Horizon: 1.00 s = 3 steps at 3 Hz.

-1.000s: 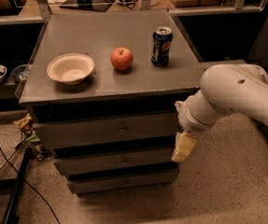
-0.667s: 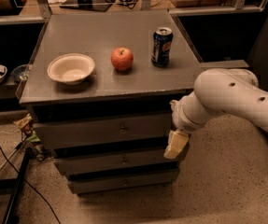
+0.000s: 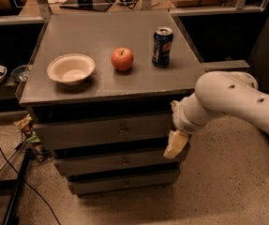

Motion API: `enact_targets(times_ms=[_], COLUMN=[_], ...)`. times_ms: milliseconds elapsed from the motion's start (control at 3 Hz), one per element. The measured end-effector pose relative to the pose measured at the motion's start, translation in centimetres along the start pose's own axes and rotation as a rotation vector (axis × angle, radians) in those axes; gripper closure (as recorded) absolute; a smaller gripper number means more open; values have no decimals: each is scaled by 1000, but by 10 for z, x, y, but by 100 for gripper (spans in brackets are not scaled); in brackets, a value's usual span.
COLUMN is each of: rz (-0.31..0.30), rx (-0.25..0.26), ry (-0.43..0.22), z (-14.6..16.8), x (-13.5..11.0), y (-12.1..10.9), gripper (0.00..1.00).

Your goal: Open top drawer

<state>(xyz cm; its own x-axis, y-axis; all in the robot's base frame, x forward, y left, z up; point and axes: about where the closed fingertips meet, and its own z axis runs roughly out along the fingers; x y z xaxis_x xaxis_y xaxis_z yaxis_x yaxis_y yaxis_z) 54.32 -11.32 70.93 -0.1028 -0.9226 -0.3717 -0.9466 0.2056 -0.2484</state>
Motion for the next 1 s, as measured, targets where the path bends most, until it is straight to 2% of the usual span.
enact_targets(times_ms=[333, 1000], rz=[3, -13], rx=[-8, -36], ry=[-40, -55], z=[23, 44], x=[-11, -17], y=[-13, -16], gripper=[0, 0])
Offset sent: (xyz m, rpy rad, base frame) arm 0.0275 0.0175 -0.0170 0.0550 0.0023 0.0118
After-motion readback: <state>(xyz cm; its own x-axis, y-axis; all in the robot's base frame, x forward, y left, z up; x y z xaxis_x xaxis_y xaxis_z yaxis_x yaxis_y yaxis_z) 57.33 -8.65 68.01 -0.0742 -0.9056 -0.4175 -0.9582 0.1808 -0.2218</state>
